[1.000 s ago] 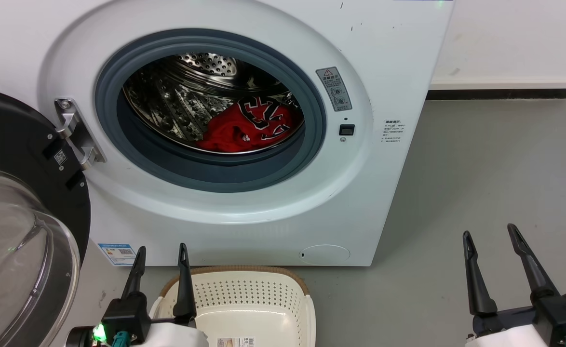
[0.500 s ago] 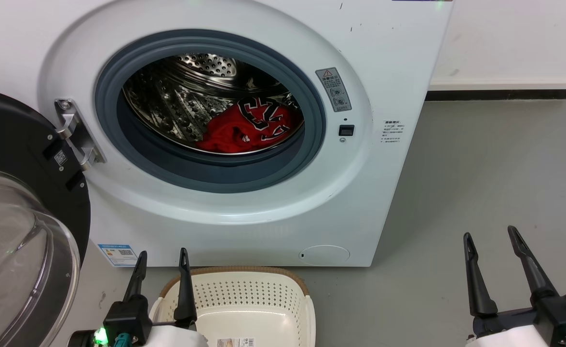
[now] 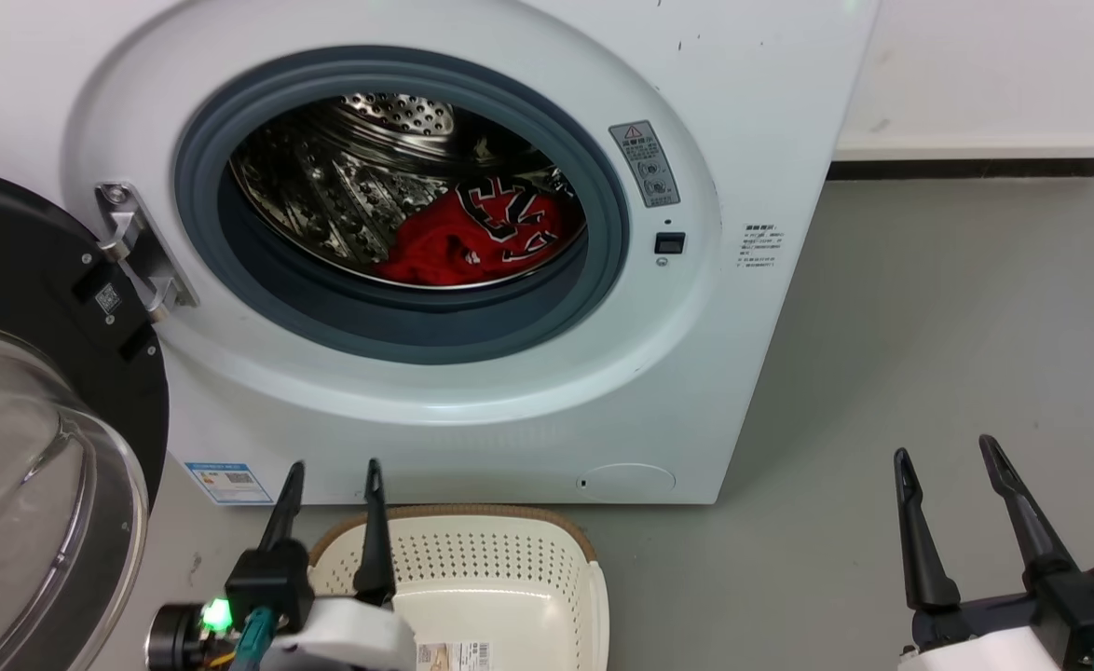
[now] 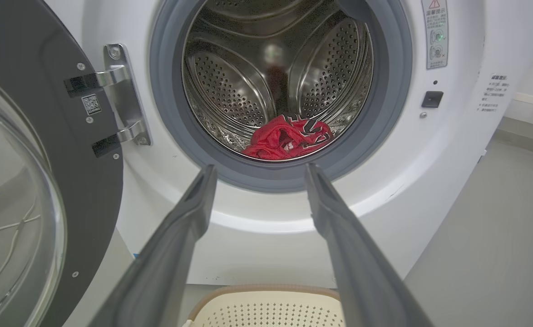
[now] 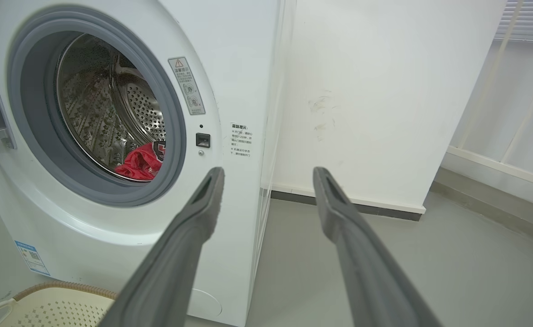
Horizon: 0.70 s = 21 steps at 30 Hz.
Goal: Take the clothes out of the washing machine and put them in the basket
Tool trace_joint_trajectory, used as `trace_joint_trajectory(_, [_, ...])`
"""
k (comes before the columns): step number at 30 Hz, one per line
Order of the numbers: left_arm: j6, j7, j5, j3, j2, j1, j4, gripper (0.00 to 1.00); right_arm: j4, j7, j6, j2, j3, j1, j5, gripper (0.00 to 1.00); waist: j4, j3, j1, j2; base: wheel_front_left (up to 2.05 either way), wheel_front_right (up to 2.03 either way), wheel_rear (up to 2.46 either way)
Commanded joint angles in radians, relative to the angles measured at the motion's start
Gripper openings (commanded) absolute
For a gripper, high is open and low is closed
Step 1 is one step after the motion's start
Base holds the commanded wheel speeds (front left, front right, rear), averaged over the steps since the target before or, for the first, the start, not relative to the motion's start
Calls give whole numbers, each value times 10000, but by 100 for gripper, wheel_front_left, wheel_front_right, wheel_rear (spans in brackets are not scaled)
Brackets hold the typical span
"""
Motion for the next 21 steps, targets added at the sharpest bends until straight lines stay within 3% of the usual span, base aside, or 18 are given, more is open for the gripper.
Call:
trace_joint_trajectory(1, [-134, -24, 142, -72, 11, -458, 225, 100, -56, -28, -3, -15, 24, -196, -4, 100, -38, 219, 0, 0, 0, 0, 0])
trace_joint_trajectory(8, [-630, -24, 328, 23, 93, -2273, 1323, 100, -141, -27, -5, -14, 71, -596, 30, 100, -266, 1030, 0, 0, 0, 0, 0])
trace_joint_trajectory(21, [-1532, -23, 732, 63, 1150, -7525, 4740, 100, -277, -27, -5, -6, 253, -1903, 373, 100, -1317, 3172, 0, 0, 0, 0, 0])
